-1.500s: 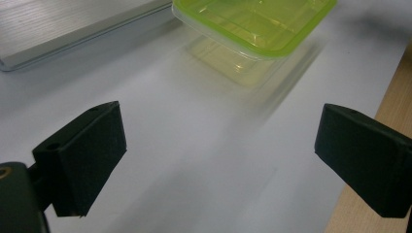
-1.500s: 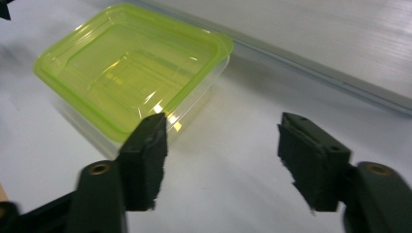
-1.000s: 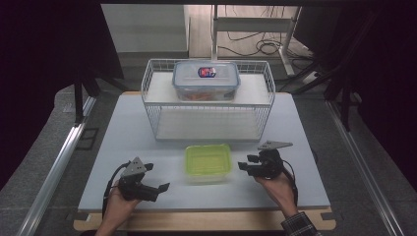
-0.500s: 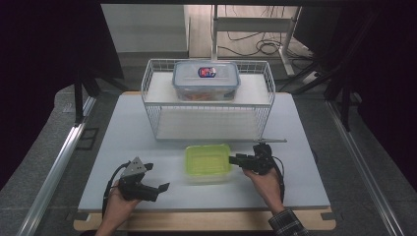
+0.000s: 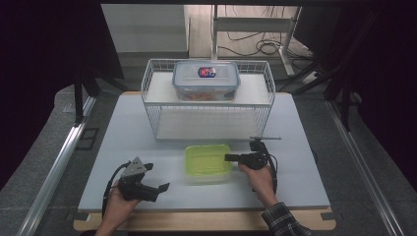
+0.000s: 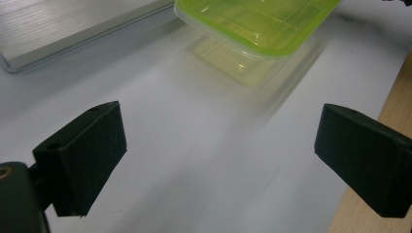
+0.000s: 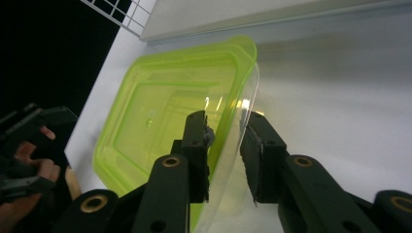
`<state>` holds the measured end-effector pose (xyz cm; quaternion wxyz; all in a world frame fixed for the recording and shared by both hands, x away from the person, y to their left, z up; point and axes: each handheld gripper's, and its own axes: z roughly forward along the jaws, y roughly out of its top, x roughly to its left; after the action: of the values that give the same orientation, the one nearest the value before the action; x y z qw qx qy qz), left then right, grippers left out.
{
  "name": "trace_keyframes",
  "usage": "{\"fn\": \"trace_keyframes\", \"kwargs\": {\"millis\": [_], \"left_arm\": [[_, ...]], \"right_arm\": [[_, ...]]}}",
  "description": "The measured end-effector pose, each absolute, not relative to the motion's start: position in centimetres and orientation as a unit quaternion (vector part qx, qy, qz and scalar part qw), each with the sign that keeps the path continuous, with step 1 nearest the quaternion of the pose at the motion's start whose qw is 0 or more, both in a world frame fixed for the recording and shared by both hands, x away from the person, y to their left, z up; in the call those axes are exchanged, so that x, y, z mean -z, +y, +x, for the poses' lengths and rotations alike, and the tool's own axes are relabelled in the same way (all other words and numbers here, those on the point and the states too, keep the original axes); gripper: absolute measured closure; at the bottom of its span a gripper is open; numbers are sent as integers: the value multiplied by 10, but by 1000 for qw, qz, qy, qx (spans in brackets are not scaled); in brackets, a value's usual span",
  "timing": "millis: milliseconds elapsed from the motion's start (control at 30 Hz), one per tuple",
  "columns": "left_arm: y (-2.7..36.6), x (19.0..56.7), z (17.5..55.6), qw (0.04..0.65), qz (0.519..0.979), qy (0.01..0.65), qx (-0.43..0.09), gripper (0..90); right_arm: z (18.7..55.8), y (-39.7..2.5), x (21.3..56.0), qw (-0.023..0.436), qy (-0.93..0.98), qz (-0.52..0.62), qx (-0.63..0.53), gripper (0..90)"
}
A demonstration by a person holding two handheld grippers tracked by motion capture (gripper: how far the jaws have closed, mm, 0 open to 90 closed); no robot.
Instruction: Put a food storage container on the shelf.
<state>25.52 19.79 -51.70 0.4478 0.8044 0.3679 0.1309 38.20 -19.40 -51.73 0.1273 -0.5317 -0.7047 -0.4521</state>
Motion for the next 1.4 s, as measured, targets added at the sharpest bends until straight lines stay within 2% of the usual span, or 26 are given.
{"fn": "trace_keyframes", "kwargs": {"millis": [133,533,1400], "left_arm": [[198,517,255,448,804,368,-131,47],[200,516,255,451,800,372,-134,47],[201,516,256,451,799,374,-137,46]], "right_arm": [[385,-195,518,163,-694,-529,461,796],[383,-198,515,177,-688,-524,469,800],[376,-221,461,147,-668,-502,529,800]]}}
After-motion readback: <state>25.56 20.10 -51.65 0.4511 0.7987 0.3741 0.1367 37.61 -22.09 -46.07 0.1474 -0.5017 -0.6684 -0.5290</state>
